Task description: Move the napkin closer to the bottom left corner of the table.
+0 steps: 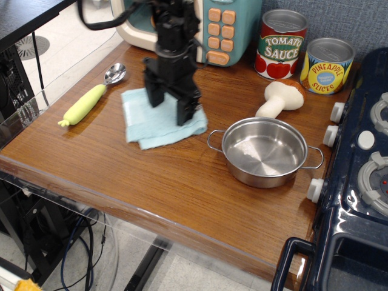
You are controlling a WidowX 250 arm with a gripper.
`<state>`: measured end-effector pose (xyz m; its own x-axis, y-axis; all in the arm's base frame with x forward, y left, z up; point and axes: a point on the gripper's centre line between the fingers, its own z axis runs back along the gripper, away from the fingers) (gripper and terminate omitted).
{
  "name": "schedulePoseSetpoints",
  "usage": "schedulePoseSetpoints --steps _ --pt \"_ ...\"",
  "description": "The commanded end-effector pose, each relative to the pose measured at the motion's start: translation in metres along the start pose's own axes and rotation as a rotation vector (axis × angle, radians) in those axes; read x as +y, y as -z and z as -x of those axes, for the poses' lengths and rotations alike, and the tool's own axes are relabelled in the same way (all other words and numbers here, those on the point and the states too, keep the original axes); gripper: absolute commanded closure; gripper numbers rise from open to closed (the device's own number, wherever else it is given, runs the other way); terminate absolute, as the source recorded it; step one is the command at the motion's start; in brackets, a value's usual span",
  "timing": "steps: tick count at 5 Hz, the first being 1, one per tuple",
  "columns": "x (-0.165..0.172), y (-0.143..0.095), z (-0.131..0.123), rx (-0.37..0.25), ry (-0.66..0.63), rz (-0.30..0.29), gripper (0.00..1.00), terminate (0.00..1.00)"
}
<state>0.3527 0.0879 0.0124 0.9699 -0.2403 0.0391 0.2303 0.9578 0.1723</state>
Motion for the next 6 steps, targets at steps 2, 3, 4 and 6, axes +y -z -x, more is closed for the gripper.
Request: schedulePoseSetpoints --steps 2,3,4,6 --pt "0.01 -0.011 0.102 0.109 -0.058 -0.039 0.0 0.0" --pt "0.011 -0.017 0.114 0.109 -0.063 -0.051 0.0 0.0" --pt "0.017 -0.021 0.109 0.086 -0.075 -0.034 0.0 0.0" --pt "0.024 -0.05 0.09 -0.008 -0.11 0.016 0.0 0.0"
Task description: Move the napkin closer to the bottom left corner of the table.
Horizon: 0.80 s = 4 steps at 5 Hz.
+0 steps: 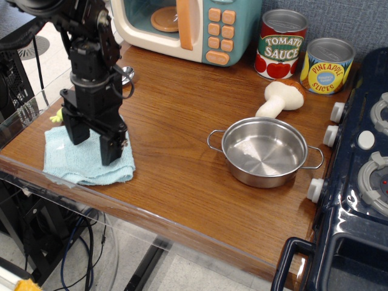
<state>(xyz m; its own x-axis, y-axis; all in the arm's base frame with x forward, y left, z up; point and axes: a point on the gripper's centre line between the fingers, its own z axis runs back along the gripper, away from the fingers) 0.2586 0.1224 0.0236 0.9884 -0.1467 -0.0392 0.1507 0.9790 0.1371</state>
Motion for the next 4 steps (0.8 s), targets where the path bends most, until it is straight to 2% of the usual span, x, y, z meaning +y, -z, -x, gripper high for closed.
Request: schedulePoseSetpoints --steps 1,2,4 --pt "0.013 -0.058 -0.01 -0.161 -0.04 0.001 0.0 0.0" --pt "0.02 -0.08 -0.004 -0.222 -0.059 -0.006 0.0 0.0" --pt "0.02 -0.08 -0.004 -0.222 -0.059 -0.006 0.0 0.0"
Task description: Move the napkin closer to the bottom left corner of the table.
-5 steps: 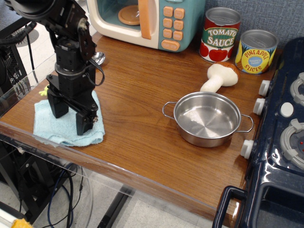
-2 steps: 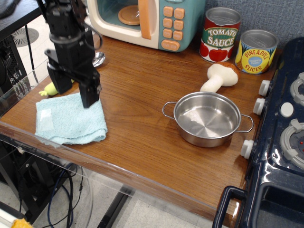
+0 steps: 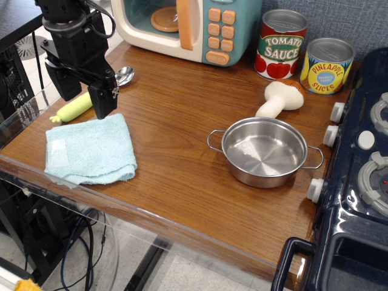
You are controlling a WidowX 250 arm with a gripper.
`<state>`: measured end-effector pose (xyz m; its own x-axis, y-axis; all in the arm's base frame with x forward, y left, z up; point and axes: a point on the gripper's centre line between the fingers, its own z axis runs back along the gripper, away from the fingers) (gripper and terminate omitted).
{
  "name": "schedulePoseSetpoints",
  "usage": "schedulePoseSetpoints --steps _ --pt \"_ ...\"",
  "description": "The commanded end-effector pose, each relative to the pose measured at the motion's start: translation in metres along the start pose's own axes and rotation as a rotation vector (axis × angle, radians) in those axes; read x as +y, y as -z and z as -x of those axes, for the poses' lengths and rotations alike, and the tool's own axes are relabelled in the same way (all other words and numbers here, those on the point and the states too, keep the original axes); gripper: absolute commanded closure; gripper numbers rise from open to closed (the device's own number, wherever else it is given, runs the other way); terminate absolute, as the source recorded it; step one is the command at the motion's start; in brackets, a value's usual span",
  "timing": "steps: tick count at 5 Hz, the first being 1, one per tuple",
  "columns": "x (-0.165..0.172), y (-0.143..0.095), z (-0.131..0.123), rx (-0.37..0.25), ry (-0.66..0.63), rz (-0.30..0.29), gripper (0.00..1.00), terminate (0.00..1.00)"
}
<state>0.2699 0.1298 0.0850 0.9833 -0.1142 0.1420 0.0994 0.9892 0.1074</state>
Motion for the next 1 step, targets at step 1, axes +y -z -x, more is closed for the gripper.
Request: schedulePoseSetpoints --steps 1 --pt "0.002 -0.0202 -0.0002 -0.047 -0.002 -0.032 0.0 1.0"
